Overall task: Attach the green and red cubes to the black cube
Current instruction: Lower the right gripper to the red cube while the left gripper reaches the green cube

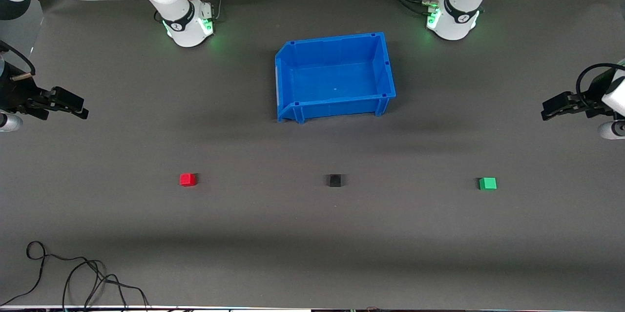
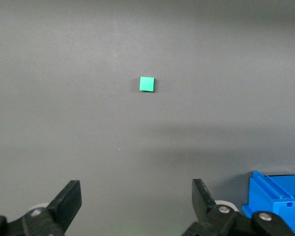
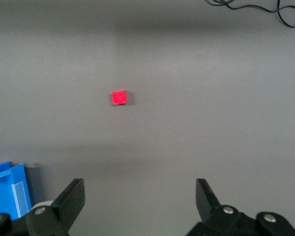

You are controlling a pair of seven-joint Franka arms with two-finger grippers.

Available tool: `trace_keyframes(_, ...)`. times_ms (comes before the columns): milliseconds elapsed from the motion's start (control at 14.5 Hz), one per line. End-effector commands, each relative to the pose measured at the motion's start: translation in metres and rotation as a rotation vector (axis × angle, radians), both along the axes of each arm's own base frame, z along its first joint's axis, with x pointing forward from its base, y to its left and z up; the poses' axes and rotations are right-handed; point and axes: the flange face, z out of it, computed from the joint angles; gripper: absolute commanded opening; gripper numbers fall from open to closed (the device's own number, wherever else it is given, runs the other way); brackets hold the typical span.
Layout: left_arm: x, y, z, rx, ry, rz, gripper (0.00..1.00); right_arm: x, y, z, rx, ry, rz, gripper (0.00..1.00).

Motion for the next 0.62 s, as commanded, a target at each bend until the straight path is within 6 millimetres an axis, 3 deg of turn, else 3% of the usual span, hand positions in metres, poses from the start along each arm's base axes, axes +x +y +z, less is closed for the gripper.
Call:
trace_keyframes(0,0.004,-0.007,0.002,-0.005,0.011,0.017,1.0,-0.003,0.003,0.005,0.02,-0.002,0.009,1.0)
trace_keyframes(346,0.003,-0.007,0.002,-0.005,0.016,0.015,1.0,0.0,0.006,0.007,0.02,-0.005,0.013,1.0)
trace_keyframes(553,0.008,0.0,-0.016,-0.007,0.046,0.031,1.0,0.005,0.007,0.004,0.024,-0.001,-0.056,1.0)
